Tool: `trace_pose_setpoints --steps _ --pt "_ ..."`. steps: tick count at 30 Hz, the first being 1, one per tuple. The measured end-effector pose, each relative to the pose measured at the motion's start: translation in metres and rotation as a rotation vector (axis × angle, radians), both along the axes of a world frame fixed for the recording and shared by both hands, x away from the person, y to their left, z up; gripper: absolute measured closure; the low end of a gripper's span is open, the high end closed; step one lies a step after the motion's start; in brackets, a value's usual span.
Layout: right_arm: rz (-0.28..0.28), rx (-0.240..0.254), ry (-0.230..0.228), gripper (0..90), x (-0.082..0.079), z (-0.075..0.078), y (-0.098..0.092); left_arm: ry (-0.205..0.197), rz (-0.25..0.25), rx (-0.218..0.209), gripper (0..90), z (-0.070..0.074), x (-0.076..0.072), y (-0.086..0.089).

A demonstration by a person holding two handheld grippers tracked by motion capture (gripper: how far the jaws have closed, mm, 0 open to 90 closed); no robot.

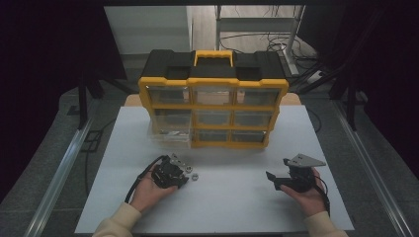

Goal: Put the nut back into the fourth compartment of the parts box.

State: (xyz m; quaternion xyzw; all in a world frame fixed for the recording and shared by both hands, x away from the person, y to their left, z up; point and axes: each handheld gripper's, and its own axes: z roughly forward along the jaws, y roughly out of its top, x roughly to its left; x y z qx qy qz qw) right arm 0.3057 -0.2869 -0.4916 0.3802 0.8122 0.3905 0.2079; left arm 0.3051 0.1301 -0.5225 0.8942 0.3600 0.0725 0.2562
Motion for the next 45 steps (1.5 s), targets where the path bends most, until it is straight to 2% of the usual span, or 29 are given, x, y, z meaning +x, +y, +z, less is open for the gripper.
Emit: trace_pose_setpoints --steps 4,13,18,26,45 --pt "-0.001 -0.001 0.0 17.5 0.0 0.0 0.0 0.003 -0.002 -0.004 69.7 0.0 0.0 0.001" --pt "-0.001 -0.002 -0.001 17.6 0.0 0.0 -0.001 0.01 0.004 -0.015 70.2 0.0 0.0 0.002" --pt "-0.002 0.0 -0.001 17.6 0.0 0.0 -0.001 0.016 0.027 -0.028 70.2 0.003 0.0 0.007" --pt "0.0 0.001 -0.002 17.6 0.0 0.001 0.0 0.005 0.043 -0.059 70.2 0.009 -0.003 0.014" --pt "-0.001 0.002 -0.002 17.6 0.0 0.001 -0.001 -0.034 0.05 -0.075 70.2 0.023 -0.013 0.022"
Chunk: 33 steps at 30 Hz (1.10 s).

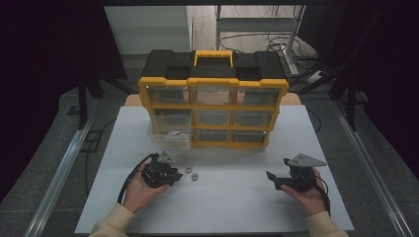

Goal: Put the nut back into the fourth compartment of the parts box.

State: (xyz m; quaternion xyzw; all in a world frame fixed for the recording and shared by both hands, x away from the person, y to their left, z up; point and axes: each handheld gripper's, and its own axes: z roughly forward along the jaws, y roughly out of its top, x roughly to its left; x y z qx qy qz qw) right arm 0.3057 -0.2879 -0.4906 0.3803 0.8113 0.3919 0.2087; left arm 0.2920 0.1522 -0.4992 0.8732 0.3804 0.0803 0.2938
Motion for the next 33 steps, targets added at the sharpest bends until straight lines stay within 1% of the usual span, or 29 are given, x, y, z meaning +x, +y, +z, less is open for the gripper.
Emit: trace_pose_setpoints --steps 7,9,14,33 --pt "-0.001 0.002 -0.002 17.5 0.0 0.0 0.0 -0.011 0.018 -0.018 70.2 0.005 -0.003 0.007" --pt "-0.001 0.002 -0.003 17.5 0.0 0.001 0.0 -0.015 0.013 -0.019 70.2 0.007 -0.004 0.009" --pt "-0.001 0.003 -0.003 17.6 0.0 0.001 0.0 -0.02 0.022 -0.023 70.2 0.01 -0.007 0.013" --pt "0.0 0.004 -0.004 17.6 0.0 0.001 0.0 -0.039 0.038 -0.031 70.2 0.018 -0.013 0.018"
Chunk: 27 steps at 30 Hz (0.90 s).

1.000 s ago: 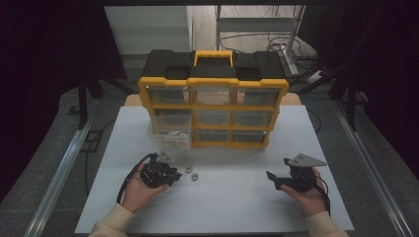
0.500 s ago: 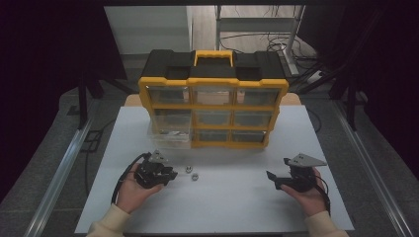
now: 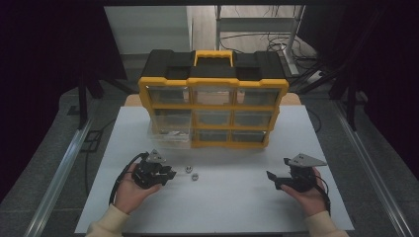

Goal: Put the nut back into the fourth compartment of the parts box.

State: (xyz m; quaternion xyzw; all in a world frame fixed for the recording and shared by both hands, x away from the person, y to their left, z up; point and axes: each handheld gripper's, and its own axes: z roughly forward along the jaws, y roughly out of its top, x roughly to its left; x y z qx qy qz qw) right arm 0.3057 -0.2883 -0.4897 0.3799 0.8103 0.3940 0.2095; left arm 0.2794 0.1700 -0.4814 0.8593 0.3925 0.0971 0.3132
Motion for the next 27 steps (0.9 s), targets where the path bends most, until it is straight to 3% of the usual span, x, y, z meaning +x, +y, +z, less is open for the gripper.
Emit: trace_pose_setpoints --steps 27 --pt "0.0 -0.002 0.002 17.5 0.0 0.0 0.0 -0.026 0.029 -0.015 70.2 0.01 -0.005 0.014"
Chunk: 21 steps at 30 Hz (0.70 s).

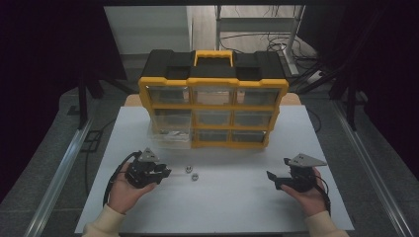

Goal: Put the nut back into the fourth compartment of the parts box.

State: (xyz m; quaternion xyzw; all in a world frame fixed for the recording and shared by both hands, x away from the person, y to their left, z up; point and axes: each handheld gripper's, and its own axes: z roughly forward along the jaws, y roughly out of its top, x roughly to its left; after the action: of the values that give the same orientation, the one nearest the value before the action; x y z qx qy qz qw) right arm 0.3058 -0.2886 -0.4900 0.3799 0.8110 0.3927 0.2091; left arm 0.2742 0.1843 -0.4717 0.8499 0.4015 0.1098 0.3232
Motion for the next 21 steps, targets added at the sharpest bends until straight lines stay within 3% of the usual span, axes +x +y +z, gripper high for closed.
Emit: trace_pose_setpoints --steps 21 --pt "0.001 -0.001 0.0 17.5 0.0 0.0 0.0 -0.029 0.07 -0.051 70.2 0.013 0.0 0.027"
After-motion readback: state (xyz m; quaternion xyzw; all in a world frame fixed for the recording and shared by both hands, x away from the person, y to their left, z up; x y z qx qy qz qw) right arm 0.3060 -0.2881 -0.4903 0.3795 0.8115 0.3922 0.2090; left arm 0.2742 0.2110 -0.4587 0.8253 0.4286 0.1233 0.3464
